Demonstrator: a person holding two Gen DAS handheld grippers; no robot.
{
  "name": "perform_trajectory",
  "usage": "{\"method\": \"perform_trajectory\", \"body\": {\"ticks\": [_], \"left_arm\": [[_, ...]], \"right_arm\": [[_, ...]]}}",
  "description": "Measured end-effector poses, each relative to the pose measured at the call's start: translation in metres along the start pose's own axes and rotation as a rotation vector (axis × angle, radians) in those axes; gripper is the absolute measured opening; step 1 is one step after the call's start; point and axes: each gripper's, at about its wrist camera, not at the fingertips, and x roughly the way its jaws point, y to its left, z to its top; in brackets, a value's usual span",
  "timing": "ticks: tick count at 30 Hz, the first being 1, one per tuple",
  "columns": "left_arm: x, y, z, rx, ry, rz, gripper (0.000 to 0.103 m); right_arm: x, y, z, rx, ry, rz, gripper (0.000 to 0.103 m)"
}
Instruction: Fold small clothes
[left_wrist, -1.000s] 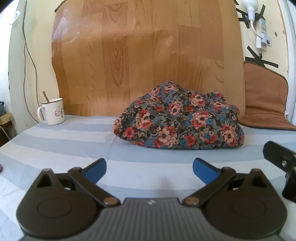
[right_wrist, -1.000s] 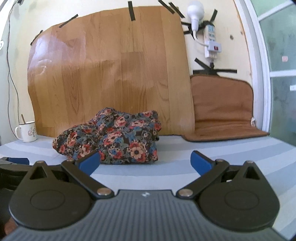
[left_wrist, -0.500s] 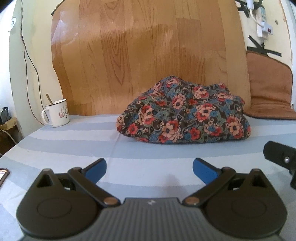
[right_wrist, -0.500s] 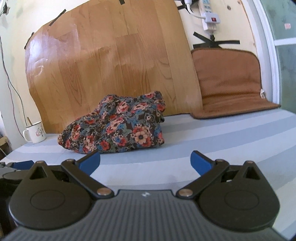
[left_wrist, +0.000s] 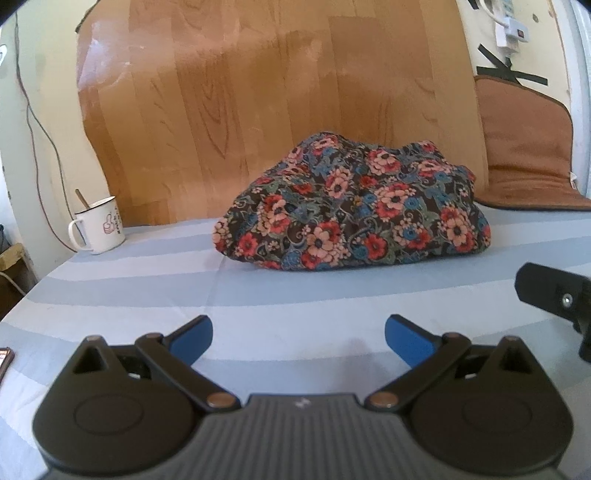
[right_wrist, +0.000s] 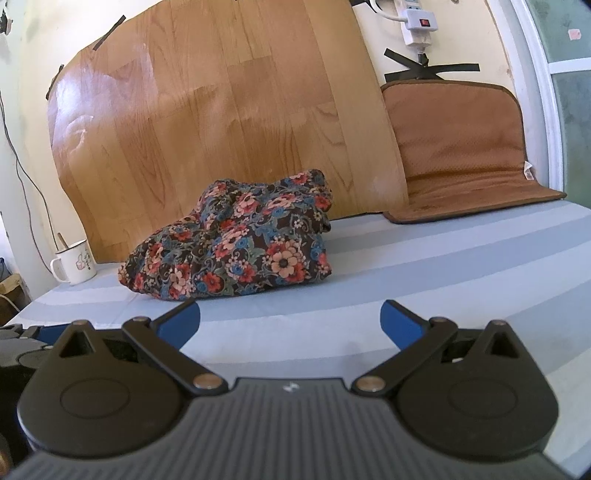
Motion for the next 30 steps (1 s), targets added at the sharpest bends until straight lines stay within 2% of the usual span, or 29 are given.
{"method": "perform_trajectory", "body": {"ticks": [4, 8, 12, 15, 23, 30], "left_arm": [[0.001, 0.001, 0.001, -0.004, 0.026, -0.020, 0.103], [0.003, 0.003, 0.001, -0.029, 0.091, -0.073, 0.103], [-0.006, 0.004, 0.001, -0.063, 0.125, -0.082, 0.103], [-0.017, 0.003, 0.004, -0.064, 0.123, -0.080, 0.103], [-0.046, -0.003, 0.014, -0.040, 0.098, -0.086, 0.103], [-0.058, -0.007, 0.016, -0.021, 0.089, -0.064, 0.103]], "right_arm": [[0.000, 0.001, 0.000, -0.004, 0.004, -0.001, 0.103], [-0.001, 0.004, -0.001, -0.022, 0.004, -0.027, 0.103], [-0.009, 0.006, -0.001, -0.047, 0.014, -0.039, 0.103], [-0.020, -0.001, 0.004, -0.015, 0.021, -0.031, 0.103], [-0.051, -0.023, 0.024, 0.115, -0.033, -0.018, 0.103], [-0.058, -0.021, 0.026, 0.122, -0.035, 0.019, 0.103]]}}
